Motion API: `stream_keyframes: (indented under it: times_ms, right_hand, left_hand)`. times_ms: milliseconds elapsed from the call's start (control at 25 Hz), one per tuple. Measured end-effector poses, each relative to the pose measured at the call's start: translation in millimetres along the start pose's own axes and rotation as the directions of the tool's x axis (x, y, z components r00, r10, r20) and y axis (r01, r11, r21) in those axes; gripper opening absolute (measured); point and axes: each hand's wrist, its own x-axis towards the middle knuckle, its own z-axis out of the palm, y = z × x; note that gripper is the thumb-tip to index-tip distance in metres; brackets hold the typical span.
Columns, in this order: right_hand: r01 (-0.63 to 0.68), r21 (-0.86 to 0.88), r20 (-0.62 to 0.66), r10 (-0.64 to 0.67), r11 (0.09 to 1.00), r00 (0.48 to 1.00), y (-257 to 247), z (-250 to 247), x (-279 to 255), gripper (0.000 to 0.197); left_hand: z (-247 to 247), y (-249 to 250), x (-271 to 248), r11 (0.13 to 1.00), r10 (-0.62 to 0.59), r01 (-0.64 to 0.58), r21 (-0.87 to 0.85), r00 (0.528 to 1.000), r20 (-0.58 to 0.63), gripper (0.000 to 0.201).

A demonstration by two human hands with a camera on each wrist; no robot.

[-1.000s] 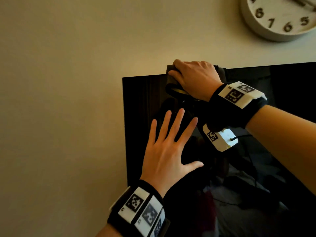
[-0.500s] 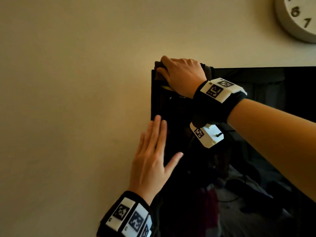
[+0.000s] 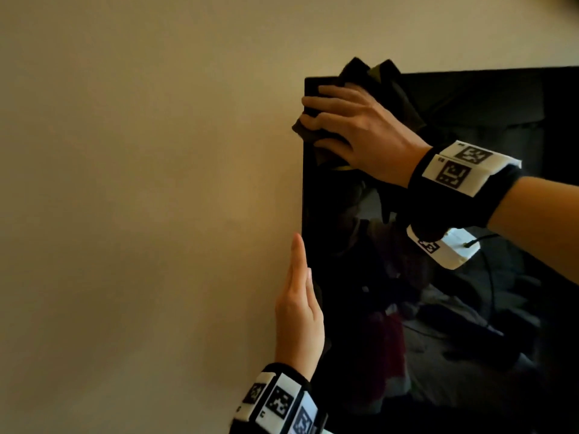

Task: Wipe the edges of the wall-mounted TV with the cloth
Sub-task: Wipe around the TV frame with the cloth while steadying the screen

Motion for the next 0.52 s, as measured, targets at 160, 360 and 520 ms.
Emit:
stream_keyframes:
  times_ms: [160, 360, 520]
  right_hand:
    - [-0.014, -0.008, -0.025, 0.014, 1.0, 1.0, -18.7, 13.9, -25.9, 0.03]
    - [-0.034, 0.039, -0.014, 0.034, 0.999, 0.999, -48.9, 27.3, -55.7, 0.032]
    - [-0.049, 0.062, -0.045, 0.052, 0.997, 0.998, -81.1, 43.9, -92.0, 0.032]
  left_hand:
    - [-2.3, -10.4, -22.2, 0.998, -0.021, 0.022, -0.051, 0.999, 0.029, 0.054]
    - [-9.2, -26.6, -56.8, 0.991, -0.103, 0.111, -0.078, 0.989, 0.104, 0.054]
    - [-12.4, -39.1, -92.6, 0.991, -0.094, 0.106, -0.086, 0.987, 0.129, 0.057]
